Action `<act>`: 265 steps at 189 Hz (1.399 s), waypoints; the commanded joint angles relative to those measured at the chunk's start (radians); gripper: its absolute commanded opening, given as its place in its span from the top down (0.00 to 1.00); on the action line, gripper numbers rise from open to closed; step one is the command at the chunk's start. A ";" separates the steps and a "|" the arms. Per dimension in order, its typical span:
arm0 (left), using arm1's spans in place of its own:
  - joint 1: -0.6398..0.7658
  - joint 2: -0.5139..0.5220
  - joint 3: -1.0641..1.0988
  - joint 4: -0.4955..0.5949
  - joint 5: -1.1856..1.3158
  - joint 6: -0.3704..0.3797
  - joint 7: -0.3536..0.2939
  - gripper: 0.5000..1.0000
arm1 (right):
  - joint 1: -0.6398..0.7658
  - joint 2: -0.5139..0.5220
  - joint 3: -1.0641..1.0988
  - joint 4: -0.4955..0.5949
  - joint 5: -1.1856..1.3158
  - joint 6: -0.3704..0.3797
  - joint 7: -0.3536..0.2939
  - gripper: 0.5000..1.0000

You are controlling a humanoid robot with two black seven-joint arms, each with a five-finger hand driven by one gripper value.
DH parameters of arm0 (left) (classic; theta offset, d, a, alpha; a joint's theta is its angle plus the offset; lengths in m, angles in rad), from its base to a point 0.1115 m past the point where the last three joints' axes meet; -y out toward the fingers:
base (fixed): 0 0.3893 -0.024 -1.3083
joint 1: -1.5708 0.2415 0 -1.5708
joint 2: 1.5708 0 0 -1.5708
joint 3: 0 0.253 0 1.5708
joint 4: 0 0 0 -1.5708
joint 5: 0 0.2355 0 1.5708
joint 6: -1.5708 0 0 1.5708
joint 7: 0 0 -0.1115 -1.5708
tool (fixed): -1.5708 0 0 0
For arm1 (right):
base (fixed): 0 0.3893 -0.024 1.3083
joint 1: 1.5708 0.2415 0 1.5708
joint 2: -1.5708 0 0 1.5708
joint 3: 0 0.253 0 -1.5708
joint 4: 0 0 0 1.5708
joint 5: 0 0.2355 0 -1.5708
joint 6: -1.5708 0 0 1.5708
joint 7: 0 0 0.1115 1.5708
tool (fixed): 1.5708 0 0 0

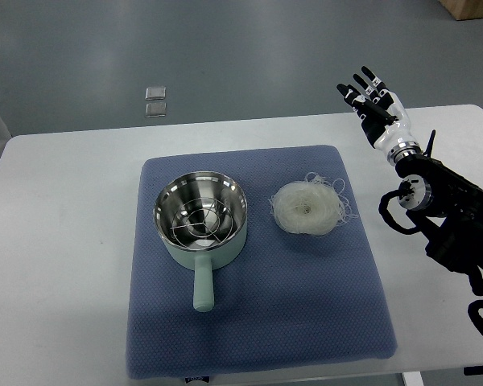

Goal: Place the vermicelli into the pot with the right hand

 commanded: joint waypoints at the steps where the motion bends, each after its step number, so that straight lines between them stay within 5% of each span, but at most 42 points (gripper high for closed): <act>1: 0.001 0.000 0.000 0.000 0.000 0.000 0.001 0.00 | 0.000 0.000 0.000 0.000 0.000 0.000 0.000 0.16; 265: -0.011 0.000 0.000 0.000 0.000 0.000 0.011 0.00 | -0.020 -0.011 -0.003 0.009 -0.002 0.000 0.000 0.16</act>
